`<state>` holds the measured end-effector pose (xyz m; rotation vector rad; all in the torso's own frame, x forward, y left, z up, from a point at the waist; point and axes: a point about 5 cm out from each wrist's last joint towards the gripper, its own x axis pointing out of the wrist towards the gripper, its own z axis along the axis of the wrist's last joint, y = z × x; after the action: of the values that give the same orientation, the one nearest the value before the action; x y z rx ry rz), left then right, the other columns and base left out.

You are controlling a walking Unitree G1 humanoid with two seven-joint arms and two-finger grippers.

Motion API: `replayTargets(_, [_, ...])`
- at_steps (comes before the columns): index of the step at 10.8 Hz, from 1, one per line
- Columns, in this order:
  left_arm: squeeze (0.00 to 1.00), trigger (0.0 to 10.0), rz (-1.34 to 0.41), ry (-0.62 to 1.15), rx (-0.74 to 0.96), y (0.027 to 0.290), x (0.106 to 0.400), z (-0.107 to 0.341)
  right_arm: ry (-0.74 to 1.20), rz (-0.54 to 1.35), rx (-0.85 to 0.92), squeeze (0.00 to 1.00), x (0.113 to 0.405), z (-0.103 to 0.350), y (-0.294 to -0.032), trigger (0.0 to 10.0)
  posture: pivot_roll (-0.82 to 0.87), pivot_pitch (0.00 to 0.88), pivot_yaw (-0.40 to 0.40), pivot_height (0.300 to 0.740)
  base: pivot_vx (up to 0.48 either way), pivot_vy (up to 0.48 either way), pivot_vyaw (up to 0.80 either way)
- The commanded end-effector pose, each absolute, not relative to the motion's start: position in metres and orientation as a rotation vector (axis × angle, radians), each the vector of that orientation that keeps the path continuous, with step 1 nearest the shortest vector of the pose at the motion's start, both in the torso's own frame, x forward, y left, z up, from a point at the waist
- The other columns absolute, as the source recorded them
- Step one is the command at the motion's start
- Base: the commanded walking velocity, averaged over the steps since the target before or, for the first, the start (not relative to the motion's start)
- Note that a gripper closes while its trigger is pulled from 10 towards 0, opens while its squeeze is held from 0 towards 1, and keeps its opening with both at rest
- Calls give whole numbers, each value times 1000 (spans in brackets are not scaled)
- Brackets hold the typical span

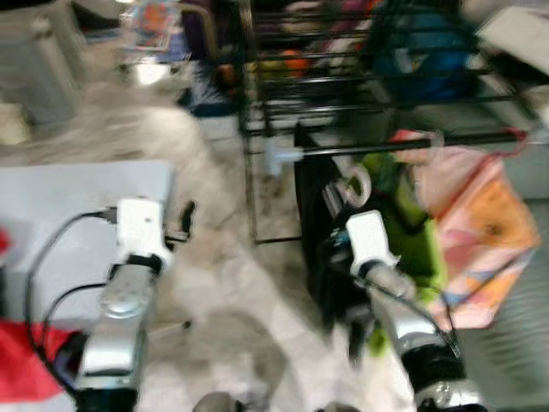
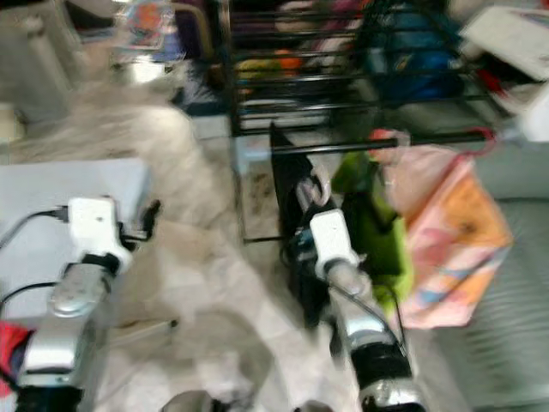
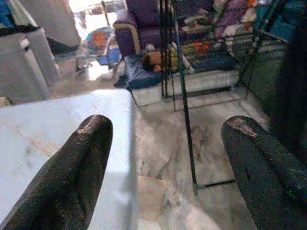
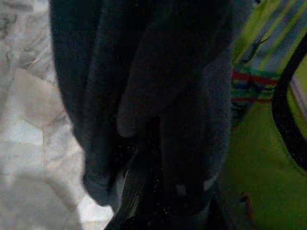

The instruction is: Hang hanger

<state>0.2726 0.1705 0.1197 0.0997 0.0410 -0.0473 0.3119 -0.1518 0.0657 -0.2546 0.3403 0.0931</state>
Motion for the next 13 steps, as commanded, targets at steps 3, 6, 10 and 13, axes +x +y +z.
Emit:
replayTargets(3, [0,10000,-85,51,100,167,268,120,253,156,-233,0,337,88,-136,10000,59,52,19,740,0,0,0])
replayTargets(6, [0,10000,-83,55,91,167,266,122,281,205,-214,0,365,105,-110,10000,85,61,17,740,0,0,0])
replayTargets(10, [0,10000,-88,95,103,179,245,124,358,209,-83,0,389,126,-93,10000,163,111,28,740,0,0,0])
replayTargets(13, [0,10000,-90,129,123,187,231,127,435,202,5,0,389,124,-85,10000,212,145,40,740,0,0,0])
